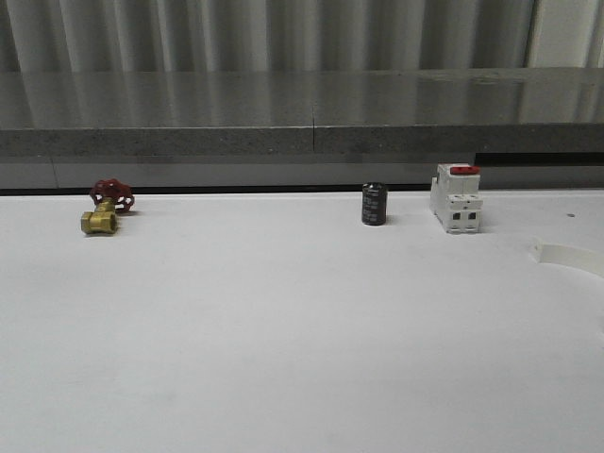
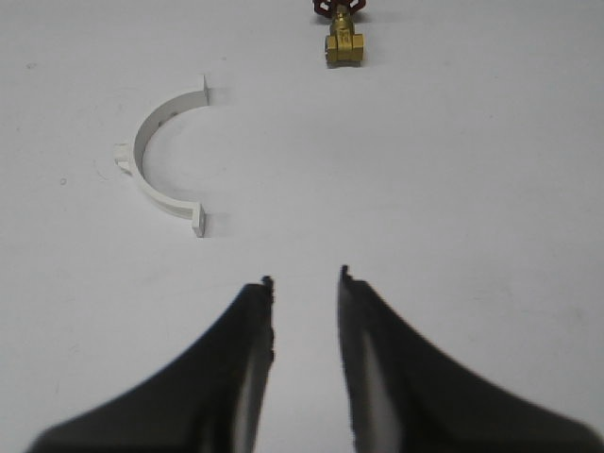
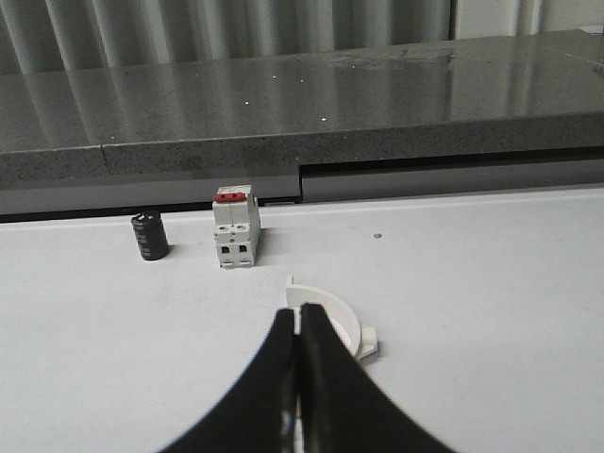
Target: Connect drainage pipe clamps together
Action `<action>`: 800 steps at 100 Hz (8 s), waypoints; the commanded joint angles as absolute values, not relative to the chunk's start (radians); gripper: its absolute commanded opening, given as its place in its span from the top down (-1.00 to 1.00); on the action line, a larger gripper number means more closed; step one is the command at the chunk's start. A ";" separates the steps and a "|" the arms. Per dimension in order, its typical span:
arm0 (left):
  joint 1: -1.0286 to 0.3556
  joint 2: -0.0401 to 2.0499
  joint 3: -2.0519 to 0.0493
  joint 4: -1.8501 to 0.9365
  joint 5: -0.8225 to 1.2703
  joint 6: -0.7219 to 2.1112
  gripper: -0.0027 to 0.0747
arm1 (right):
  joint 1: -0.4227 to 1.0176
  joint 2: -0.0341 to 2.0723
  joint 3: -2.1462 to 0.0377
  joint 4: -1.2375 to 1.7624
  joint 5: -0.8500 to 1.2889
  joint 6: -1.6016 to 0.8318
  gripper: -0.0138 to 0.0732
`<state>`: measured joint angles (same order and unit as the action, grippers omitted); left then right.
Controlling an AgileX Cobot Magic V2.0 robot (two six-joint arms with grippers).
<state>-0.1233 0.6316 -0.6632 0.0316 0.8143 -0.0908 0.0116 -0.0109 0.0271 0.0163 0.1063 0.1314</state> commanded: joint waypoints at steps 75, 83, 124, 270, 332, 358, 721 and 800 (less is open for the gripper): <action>-0.075 1.087 -0.909 -0.020 0.718 -0.066 -0.51 | 0.005 -0.031 0.012 0.010 0.036 0.130 0.84; -0.035 1.187 -0.975 -0.035 0.736 -0.028 -0.51 | 0.005 -0.031 0.012 0.010 0.036 0.130 0.84; 0.185 1.585 -1.212 -0.127 0.782 0.182 -0.51 | 0.005 -0.031 0.012 0.010 0.036 0.130 0.84; 0.270 1.992 -1.399 -0.064 0.721 0.252 0.87 | 0.005 -0.031 0.012 0.010 0.036 0.130 0.84; 0.088 1.814 -1.399 -0.177 0.937 0.123 0.98 | 0.005 -0.031 0.012 0.010 0.036 0.130 0.84; -0.173 1.796 -1.397 -0.153 0.886 -0.075 0.98 | 0.005 -0.031 0.012 0.010 0.036 0.130 0.84; -0.141 0.212 -0.472 0.049 0.607 -0.195 0.57 | 0.005 -0.031 0.012 0.010 0.027 0.130 0.84; -0.141 0.210 -0.472 0.056 0.607 -0.195 0.98 | 0.005 0.527 -0.410 0.010 0.250 0.113 0.84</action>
